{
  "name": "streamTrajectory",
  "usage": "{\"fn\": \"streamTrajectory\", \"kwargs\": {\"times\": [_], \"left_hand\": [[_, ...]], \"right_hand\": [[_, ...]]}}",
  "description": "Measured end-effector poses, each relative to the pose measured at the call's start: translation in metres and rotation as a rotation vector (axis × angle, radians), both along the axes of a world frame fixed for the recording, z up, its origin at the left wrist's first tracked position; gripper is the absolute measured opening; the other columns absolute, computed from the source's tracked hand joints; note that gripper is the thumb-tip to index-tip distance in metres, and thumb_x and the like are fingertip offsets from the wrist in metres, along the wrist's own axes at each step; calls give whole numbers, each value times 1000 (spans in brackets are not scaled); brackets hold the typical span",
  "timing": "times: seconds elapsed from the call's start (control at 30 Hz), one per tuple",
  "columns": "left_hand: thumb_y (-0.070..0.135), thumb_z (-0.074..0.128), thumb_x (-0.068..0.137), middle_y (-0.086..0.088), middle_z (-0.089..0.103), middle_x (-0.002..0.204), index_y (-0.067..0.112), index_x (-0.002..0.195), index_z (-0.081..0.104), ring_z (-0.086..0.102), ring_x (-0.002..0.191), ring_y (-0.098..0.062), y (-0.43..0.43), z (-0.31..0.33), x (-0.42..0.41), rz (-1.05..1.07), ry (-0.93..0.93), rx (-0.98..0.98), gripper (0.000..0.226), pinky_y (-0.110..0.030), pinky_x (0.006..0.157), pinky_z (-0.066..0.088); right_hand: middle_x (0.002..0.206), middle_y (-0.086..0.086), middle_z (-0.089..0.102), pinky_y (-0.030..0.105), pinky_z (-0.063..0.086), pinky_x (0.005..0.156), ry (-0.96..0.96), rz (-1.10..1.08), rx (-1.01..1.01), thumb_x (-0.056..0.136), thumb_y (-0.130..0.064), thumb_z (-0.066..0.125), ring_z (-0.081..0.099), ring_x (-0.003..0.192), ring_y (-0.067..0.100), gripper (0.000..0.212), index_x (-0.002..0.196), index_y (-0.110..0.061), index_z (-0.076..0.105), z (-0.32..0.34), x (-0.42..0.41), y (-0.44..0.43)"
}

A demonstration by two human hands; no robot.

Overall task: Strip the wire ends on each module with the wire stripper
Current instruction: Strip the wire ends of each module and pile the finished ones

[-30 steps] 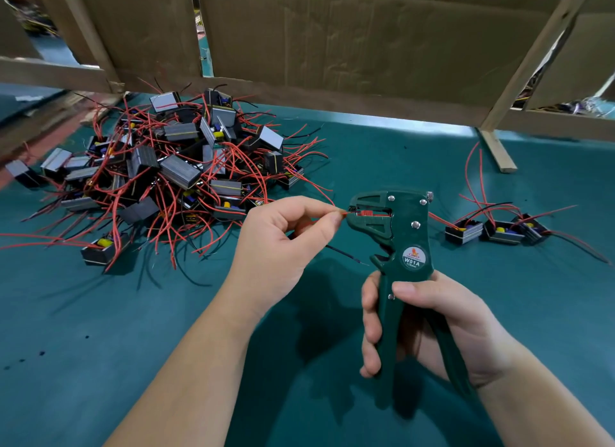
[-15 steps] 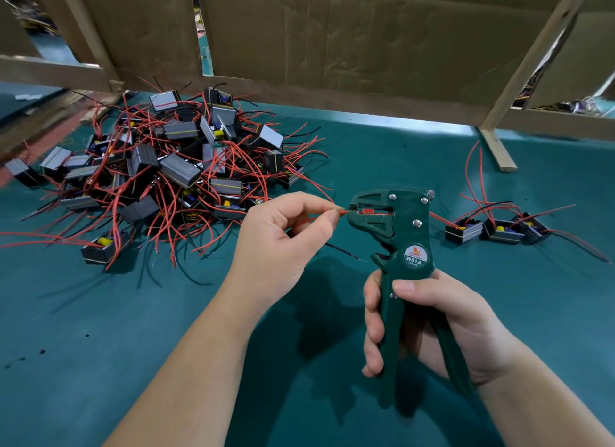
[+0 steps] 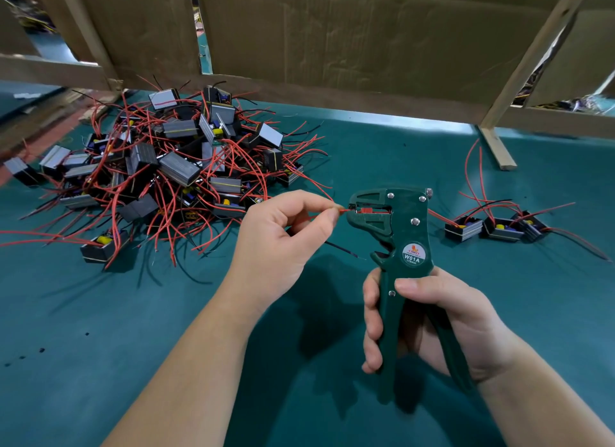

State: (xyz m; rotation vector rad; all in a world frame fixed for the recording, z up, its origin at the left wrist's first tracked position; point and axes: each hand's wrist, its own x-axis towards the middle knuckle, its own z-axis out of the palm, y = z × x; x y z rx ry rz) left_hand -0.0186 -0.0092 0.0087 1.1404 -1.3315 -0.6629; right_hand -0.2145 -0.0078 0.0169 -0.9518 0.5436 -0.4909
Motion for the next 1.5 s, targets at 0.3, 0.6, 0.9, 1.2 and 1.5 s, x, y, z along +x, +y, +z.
{"fn": "streamTrajectory", "kwargs": {"times": [0.3,0.6,0.9,1.2,1.5], "left_hand": [[44,47,90,14,58,59,32,80,63,54,60,-6,-2,-9,1,-160,-244,265,23,-30,66,46],[21,45,100,16,62,68,27,76,58,53,63,5,-5,-8,11,51,-225,194,29,-9,60,37],[37,47,92,-3,61,71,25,77,60,45,55,-2,-4,-6,4,94,-90,120,23,-17,53,38],[35,48,94,-6,58,69,35,75,56,52,64,-22,-3,-5,1,143,-195,39,21,-33,61,42],[33,49,95,-2,57,70,29,77,57,49,60,-17,-3,-6,3,142,-206,27,20,-25,57,40]], "right_hand": [[52,11,42,31,43,44,148,-274,60,62,-50,77,42,34,23,48,61,-10,51,1,10,5],[79,20,60,52,54,69,-133,-227,176,53,-36,82,62,70,40,51,89,-3,68,0,-1,-9],[76,22,60,50,53,67,-17,-85,126,54,-38,80,62,64,39,50,88,-3,68,-6,13,6],[72,22,59,50,51,66,-9,-61,81,56,-38,81,61,61,37,47,84,-4,65,-4,11,6],[70,22,58,50,51,62,21,-106,77,53,-41,84,60,58,37,50,81,-4,64,-4,15,7]]}}
